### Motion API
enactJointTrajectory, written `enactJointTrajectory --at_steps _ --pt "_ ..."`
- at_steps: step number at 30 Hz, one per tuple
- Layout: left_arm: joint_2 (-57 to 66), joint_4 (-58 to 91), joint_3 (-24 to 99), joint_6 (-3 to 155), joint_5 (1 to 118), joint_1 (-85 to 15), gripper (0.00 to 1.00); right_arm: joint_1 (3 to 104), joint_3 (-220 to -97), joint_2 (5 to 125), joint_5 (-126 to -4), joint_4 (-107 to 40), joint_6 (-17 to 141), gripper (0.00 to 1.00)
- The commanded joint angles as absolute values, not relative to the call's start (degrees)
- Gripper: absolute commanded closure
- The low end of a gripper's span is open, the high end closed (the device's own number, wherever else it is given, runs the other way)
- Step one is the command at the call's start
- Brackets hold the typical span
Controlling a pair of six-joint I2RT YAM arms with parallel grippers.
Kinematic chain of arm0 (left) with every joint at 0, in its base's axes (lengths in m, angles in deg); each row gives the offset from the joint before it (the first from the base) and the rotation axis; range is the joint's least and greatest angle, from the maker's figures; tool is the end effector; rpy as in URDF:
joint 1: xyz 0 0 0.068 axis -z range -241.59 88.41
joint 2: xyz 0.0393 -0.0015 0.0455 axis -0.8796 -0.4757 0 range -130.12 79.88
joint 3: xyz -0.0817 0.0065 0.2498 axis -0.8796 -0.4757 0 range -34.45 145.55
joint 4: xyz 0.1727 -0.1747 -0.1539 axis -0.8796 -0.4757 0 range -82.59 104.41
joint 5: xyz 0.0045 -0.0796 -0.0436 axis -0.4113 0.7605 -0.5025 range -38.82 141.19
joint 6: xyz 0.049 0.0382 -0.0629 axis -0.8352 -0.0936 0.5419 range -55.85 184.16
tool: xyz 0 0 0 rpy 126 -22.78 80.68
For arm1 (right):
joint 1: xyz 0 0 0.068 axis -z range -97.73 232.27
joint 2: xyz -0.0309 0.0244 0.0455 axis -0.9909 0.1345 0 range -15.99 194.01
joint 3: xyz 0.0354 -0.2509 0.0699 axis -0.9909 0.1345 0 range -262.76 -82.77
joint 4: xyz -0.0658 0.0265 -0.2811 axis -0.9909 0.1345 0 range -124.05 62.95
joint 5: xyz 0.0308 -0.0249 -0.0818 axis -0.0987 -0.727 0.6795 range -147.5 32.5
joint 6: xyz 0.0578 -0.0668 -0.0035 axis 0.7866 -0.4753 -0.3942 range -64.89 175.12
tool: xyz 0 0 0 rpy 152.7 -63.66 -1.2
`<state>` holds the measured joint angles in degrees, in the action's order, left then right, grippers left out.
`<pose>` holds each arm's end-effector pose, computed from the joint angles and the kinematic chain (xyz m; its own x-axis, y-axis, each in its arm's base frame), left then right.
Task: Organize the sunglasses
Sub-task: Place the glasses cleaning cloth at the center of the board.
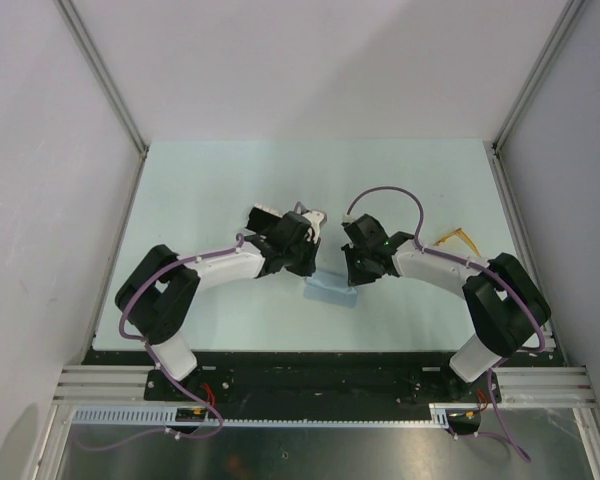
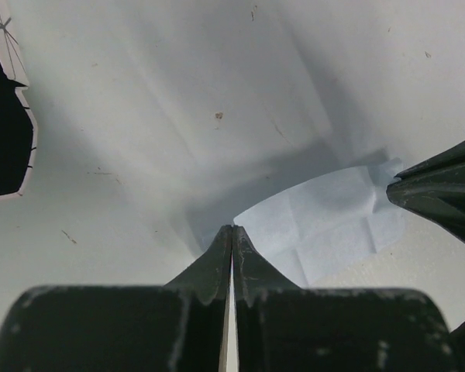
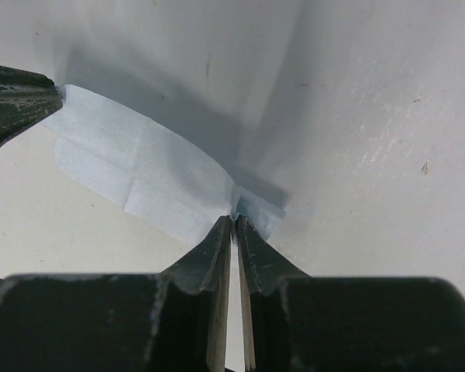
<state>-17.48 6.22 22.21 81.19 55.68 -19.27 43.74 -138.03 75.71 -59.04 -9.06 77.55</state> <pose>0.2919 -0.2741 0.1165 -0.7404 0.2792 -0.6115 0.5151 0.8202 -0.2491 0.2784 0.2244 0.1180 -0.8765 -0.2102 -0.4331 -0.3227 0.9242 0.2043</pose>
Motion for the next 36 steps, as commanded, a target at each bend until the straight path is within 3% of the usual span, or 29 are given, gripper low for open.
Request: enactJointTrajectory --at_steps 1,13,15,18,25,31,36 --pt "-15.6 7.2 21.3 81.0 57.7 -18.7 0.96 43.5 -137.8 73.7 -58.8 -9.7 78.0 0.87" --pt "-15.4 7.2 20.5 81.5 57.9 -18.4 1.0 43.5 -137.4 73.9 -58.8 -10.3 77.9 0.92" --pt "-15.3 7.2 20.5 81.6 57.6 -18.4 0.98 43.6 -137.3 73.7 -59.2 -10.4 77.7 0.84" --pt "-14.4 7.2 20.2 81.8 56.5 -18.4 0.76 43.6 -137.0 72.6 -59.2 -10.4 77.6 0.68" --pt "-9.6 7.2 18.6 82.0 57.1 -18.4 0.67 44.1 -137.0 69.3 -61.0 -10.3 77.9 0.59" --pt "-9.7 7.5 17.7 81.5 56.2 -18.4 0.65 45.5 -137.1 70.1 -62.1 -11.8 78.6 0.6" --pt "-13.7 7.5 22.1 83.2 54.6 -18.4 0.65 48.4 -137.3 74.7 -61.5 -15.6 81.2 0.75"
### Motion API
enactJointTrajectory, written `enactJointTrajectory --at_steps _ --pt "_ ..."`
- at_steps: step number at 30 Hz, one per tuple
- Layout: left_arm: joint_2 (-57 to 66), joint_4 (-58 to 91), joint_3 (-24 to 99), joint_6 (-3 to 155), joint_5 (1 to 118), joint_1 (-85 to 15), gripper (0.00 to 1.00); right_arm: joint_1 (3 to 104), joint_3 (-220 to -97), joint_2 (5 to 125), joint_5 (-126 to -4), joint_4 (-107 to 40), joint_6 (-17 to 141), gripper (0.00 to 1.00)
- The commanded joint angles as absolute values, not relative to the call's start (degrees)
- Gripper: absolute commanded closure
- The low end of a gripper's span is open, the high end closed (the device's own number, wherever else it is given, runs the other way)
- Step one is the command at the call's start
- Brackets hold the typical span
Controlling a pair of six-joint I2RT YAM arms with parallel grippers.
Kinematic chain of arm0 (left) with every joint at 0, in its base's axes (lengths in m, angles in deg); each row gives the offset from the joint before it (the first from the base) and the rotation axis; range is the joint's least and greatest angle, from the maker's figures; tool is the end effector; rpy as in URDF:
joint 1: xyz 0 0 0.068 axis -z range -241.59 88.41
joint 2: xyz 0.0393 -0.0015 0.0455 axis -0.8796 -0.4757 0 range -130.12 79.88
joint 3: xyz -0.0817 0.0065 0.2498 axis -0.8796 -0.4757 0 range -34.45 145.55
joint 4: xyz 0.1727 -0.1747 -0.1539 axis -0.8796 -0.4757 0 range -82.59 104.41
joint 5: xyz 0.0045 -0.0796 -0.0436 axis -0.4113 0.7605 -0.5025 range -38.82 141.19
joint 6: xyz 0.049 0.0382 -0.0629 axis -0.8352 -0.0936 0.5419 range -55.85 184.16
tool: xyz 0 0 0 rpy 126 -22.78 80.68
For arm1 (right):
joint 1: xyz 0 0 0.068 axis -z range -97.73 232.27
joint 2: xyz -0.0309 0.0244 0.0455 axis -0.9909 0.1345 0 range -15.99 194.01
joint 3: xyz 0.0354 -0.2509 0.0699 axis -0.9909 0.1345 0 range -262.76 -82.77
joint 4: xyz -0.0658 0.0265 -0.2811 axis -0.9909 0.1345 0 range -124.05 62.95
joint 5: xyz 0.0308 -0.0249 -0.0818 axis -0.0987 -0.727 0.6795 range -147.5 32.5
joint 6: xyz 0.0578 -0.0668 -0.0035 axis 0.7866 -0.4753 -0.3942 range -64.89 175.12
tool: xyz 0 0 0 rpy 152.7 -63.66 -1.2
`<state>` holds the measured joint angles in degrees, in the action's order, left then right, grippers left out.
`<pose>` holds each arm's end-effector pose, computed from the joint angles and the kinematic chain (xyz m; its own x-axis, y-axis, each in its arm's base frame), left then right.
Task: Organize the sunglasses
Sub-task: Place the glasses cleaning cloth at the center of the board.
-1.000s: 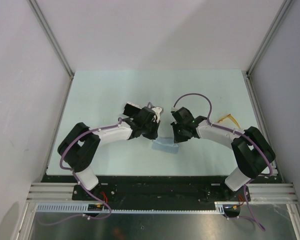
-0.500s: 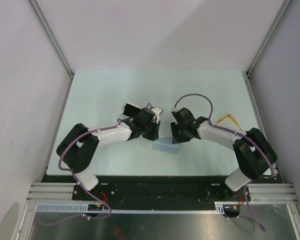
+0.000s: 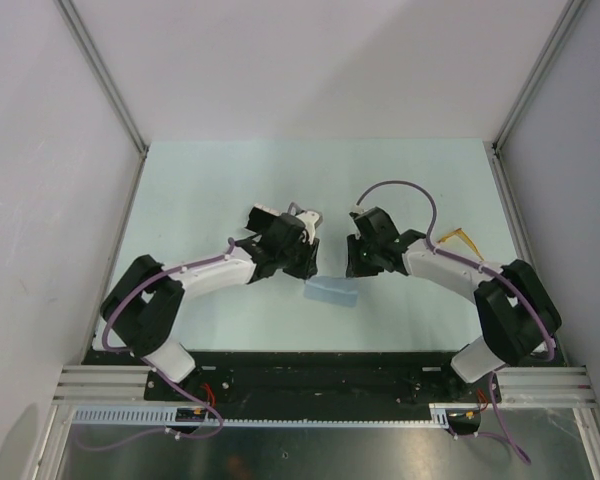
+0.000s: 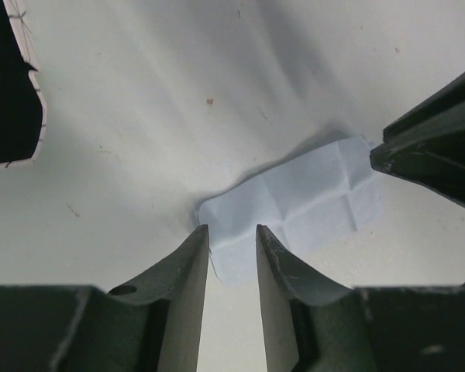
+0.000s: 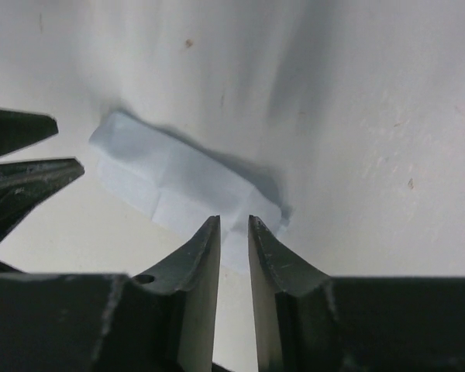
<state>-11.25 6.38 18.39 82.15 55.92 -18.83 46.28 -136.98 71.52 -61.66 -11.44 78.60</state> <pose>0.2770 -0.2650 0.1337 -0.7269 0.2529 -0.6385 0.5194 0.8107 -0.2702 0.2858 0.2146 0.1399 -0.8612 -0.1342 -0.4902 -0.3007 0.9122 0.2785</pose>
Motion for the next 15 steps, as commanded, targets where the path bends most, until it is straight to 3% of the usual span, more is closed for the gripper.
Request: enactJointTrajectory --at_steps 1,15 --pt "-14.8 7.5 22.9 84.0 54.9 -18.4 0.65 48.9 -137.6 75.2 -61.5 -16.0 82.1 0.76" --pt "-20.1 7.4 25.0 85.2 57.5 -18.4 0.63 49.5 -138.1 79.2 -62.9 -15.0 81.1 0.77"
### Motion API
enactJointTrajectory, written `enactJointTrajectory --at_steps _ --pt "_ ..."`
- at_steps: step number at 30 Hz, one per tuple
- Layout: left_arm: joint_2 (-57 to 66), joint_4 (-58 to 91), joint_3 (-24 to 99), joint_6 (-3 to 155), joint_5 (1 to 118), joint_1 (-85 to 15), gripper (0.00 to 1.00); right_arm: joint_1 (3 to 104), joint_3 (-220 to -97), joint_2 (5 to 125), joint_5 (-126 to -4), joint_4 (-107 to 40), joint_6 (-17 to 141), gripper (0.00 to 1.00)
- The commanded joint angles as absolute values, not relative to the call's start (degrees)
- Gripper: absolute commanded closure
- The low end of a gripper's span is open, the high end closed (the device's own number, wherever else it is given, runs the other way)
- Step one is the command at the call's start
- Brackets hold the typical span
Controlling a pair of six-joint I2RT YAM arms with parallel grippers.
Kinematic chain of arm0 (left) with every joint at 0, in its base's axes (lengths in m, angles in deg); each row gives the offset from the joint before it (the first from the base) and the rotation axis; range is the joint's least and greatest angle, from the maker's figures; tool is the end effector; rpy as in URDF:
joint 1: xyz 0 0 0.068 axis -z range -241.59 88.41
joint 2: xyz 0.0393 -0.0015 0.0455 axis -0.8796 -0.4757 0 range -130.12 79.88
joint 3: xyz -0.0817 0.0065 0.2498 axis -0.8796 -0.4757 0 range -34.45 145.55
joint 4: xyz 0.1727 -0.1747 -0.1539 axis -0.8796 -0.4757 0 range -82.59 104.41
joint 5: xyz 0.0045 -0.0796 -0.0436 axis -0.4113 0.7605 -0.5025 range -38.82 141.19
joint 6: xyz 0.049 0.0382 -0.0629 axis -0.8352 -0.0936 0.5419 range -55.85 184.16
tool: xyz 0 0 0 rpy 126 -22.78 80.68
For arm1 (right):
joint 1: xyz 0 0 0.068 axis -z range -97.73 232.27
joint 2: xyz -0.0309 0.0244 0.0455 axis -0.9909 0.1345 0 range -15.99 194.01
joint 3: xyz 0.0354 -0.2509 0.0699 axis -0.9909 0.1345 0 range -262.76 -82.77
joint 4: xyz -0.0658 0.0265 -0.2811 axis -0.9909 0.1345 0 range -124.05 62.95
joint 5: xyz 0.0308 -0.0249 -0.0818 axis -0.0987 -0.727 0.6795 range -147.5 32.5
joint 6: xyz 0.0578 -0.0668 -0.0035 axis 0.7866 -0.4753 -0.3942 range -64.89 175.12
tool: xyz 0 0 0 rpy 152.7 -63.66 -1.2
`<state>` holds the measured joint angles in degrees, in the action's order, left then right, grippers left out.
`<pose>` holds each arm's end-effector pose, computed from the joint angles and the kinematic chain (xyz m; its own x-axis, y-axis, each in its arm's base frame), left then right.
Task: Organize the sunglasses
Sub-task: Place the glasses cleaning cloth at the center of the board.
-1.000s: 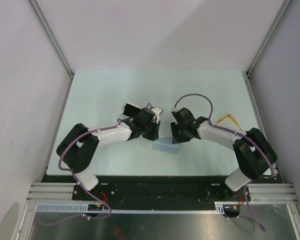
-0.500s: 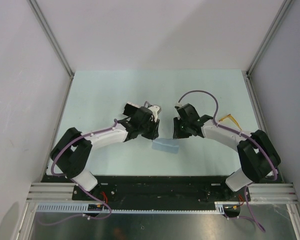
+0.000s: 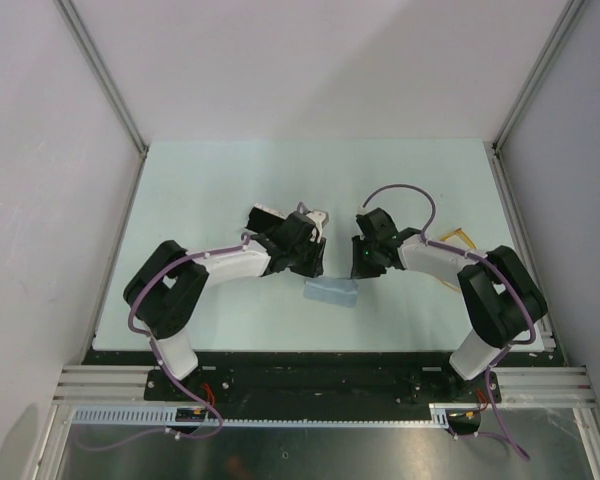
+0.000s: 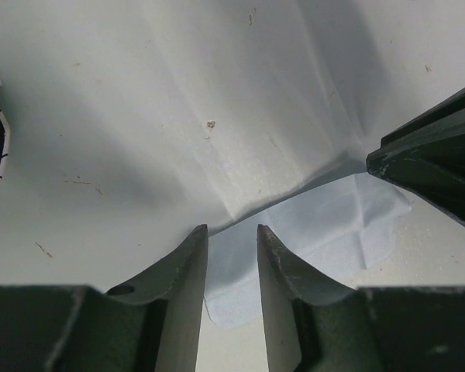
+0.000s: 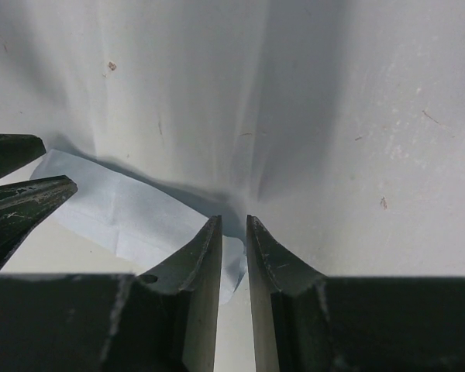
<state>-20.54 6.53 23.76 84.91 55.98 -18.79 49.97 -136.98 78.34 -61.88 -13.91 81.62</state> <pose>0.2947 -0.2818 0.1058 -0.7801 0.2411 -0.5773 0.4706 0.8343 -0.2874 0.3044 0.1995 0.1028 -0.9088 -0.0481 -0.4144 -0.1779 0.9432 0.2807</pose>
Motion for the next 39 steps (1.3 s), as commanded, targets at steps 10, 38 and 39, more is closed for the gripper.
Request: enactJointTrajectory --at_steps 10,38,39 --pt "-19.0 7.5 23.1 84.9 58.9 -18.4 0.63 48.7 -138.1 78.9 -66.0 -14.5 79.4 0.77" --pt "-10.8 7.5 23.1 85.2 53.1 -18.4 0.62 44.6 -138.0 74.8 -64.4 -8.8 72.4 0.47" --pt "-10.7 7.4 23.0 85.1 52.9 -18.4 0.62 44.1 -138.0 74.8 -63.9 -8.9 72.3 0.43"
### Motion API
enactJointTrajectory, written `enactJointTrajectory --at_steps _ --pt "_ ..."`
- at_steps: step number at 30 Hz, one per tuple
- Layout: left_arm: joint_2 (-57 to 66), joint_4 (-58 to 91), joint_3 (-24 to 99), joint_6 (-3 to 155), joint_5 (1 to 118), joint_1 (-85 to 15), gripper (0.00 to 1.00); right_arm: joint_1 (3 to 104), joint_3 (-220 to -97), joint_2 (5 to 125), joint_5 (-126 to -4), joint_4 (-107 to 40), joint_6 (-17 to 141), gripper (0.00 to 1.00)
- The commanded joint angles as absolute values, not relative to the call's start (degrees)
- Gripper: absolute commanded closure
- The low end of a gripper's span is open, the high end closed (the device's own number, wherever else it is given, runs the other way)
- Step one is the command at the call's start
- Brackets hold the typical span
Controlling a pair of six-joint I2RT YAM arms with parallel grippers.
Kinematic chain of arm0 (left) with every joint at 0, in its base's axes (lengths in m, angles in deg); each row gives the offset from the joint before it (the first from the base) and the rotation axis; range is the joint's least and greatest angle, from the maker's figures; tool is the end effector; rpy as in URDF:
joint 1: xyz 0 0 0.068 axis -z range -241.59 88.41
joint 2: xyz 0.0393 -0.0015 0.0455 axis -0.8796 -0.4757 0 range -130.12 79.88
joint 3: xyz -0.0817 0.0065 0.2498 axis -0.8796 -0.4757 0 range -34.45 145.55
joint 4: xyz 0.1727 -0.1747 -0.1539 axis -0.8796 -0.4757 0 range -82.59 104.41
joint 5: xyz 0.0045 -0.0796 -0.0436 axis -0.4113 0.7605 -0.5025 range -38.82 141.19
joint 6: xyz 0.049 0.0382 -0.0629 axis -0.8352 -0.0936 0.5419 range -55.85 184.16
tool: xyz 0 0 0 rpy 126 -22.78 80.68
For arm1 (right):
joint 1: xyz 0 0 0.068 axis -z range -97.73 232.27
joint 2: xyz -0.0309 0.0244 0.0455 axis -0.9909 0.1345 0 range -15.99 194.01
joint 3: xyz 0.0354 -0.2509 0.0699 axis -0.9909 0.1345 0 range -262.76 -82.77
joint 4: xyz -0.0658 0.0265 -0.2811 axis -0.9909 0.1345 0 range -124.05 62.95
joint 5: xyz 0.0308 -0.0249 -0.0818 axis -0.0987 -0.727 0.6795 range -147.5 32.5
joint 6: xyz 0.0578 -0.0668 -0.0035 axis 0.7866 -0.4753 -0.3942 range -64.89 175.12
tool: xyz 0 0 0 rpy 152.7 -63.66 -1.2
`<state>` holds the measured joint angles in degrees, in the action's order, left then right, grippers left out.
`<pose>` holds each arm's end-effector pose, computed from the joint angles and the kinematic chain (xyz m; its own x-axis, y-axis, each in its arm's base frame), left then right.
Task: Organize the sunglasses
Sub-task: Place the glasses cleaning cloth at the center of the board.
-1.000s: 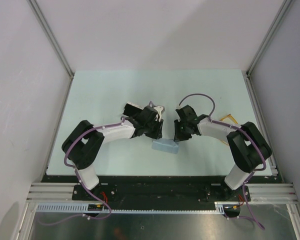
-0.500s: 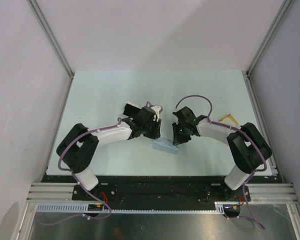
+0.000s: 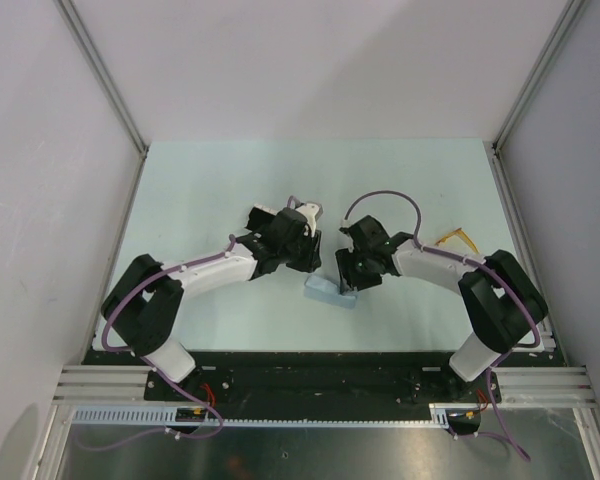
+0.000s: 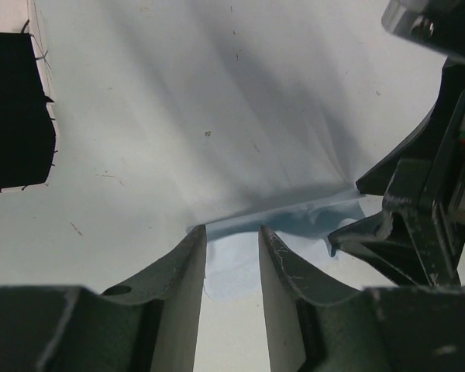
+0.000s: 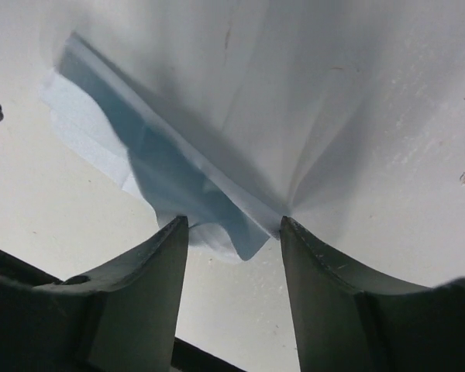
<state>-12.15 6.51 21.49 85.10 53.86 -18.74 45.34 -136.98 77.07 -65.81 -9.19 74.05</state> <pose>0.2881 -0.2722 0.1476 -0.7271 0.1875 -0.6604 0.4755 0.8314 -0.2875 0.2752 0.2211 0.1049 -0.8874 -0.2653 -0.3770 -0.3782 0.8866 0.2663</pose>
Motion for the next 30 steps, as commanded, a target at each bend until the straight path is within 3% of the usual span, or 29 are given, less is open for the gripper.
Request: enactJointTrajectory --at_steps 1,6,17,20,30 --pt "-10.8 7.4 23.0 85.1 52.9 -18.4 0.62 43.9 -138.0 74.7 -63.7 -8.9 71.8 0.41" --pt "-10.7 7.5 23.0 84.8 52.4 -18.4 0.61 42.7 -138.0 74.4 -61.7 -8.3 71.2 0.35" --pt "-13.1 7.4 22.9 84.2 56.6 -18.4 0.58 43.4 -138.0 72.0 -58.6 -7.6 73.2 0.37" --pt "-13.9 7.2 22.6 84.0 58.3 -18.4 0.57 44.2 -138.0 72.3 -58.5 -7.9 74.4 0.4" --pt "-17.5 7.0 21.8 83.9 61.7 -18.4 0.64 44.5 -137.9 72.7 -59.0 -8.5 74.9 0.66"
